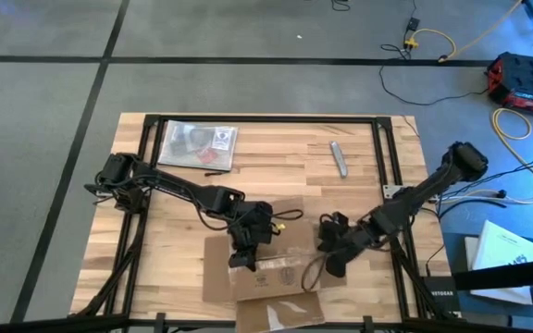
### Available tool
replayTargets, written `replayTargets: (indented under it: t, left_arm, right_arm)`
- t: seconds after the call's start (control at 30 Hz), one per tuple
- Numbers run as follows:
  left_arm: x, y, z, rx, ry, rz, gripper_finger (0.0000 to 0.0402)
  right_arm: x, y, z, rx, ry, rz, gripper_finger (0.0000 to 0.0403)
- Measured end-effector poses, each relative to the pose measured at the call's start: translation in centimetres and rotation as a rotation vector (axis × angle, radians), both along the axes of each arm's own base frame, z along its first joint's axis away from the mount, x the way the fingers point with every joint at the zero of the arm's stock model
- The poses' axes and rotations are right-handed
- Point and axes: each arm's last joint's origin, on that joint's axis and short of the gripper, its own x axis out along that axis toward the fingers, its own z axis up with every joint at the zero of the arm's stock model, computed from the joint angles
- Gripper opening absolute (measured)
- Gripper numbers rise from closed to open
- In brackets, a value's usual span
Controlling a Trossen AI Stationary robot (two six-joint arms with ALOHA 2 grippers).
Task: Unpack boxes
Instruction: Break down the box until it is fully flat
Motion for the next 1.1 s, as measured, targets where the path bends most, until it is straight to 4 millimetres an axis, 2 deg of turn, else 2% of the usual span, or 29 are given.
replayTargets:
  t: [0.1, 0.3, 0.4, 0.57, 0.87, 1.1]
  left_arm:
    - [0.0, 0.0, 0.0, 0.001, -0.002, 0.000, 0.0000]
    - [0.1, 0.3, 0.0, 0.003, -0.008, 0.002, 0.0000]
    - [0.2, 0.5, 0.0, 0.002, -0.007, 0.009, 0.0000]
    - [0.2, 0.6, 0.0, 0.003, -0.009, 0.012, 0.0000]
    - [0.1, 0.5, -0.1, 0.005, 0.002, 0.010, 0.0000]
    - [0.1, 0.4, -0.1, -0.003, 0.000, -0.001, 0.0000]
  right_arm:
    - [-1.0, 0.1, 1.4, -0.083, 0.038, 0.009, 0.0000]
    - [-1.0, 0.5, 4.4, -0.080, -0.172, -0.005, 0.0000]
    - [-0.3, 0.6, 4.9, -0.079, -0.249, 0.014, 0.0000]
    - [0.8, 0.5, 4.2, -0.061, -0.226, 0.054, 0.0000]
    - [3.1, 0.0, 0.4, -0.001, -0.085, 0.093, 0.0000]
    - [4.7, -0.5, -0.8, 0.045, -0.079, 0.109, 0.0000]
